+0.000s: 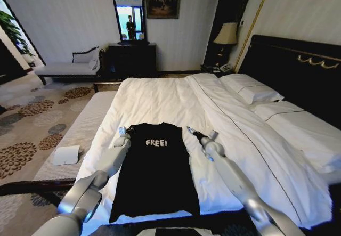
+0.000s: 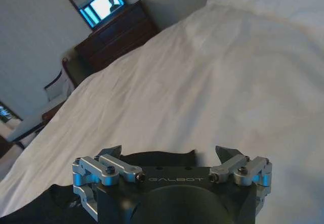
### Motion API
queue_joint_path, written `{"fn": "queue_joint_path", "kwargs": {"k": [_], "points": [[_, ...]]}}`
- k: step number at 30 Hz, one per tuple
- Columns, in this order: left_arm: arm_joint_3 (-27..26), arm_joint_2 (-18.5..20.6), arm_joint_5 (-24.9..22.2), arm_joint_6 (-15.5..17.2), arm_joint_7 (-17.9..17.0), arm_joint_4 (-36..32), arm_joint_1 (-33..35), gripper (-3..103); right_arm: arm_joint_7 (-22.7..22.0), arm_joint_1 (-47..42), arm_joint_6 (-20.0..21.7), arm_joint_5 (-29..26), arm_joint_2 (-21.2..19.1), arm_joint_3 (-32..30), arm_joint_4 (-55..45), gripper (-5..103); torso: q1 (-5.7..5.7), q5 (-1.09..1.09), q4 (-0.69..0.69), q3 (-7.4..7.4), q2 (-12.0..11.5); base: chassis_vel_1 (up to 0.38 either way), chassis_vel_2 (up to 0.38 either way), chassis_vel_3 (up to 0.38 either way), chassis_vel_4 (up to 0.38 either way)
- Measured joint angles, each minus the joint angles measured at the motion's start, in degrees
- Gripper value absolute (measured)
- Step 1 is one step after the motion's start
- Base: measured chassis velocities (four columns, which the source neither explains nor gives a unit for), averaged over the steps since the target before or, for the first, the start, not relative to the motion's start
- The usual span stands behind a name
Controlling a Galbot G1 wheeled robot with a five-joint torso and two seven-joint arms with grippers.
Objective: Fold the clothes on the bed.
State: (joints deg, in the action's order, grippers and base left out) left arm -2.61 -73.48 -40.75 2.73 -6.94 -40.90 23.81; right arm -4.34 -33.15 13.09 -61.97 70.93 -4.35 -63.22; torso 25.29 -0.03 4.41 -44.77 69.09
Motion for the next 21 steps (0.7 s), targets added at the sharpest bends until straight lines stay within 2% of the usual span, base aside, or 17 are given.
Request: {"fn": "queue_joint_path", "kwargs": {"k": [2,6,12,21], "points": [[0.2,0.7,-0.5,0.2,-0.4,-0.7,0.6,2,1.5,2.9,0.0,-0.6,2.3,1.3,5.6,100,0.00,0.02,0.00,0.00,0.0,0.000,0.000,0.000,0.000],[0.4,1.2,-1.2,0.5,-1.0,-1.9,1.3,2,3.9,5.9,0.0,-0.6,4.1,1.9,12.6,100,-0.01,0.02,-0.02,0.00,0.0,0.000,0.000,0.000,0.000],[1.4,1.1,-1.7,0.6,-1.2,-2.2,1.4,2,6.1,7.5,-0.9,1.8,5.0,1.5,18.0,100,-0.01,0.03,0.01,0.00,0.0,0.000,0.000,0.000,0.000],[5.2,-1.8,-2.3,0.6,-1.1,1.3,-2.7,2,10.1,11.5,-2.2,4.7,6.1,-1.4,27.2,100,-0.01,0.04,0.02,0.01,0.0,0.000,0.000,0.000,0.000]]}}
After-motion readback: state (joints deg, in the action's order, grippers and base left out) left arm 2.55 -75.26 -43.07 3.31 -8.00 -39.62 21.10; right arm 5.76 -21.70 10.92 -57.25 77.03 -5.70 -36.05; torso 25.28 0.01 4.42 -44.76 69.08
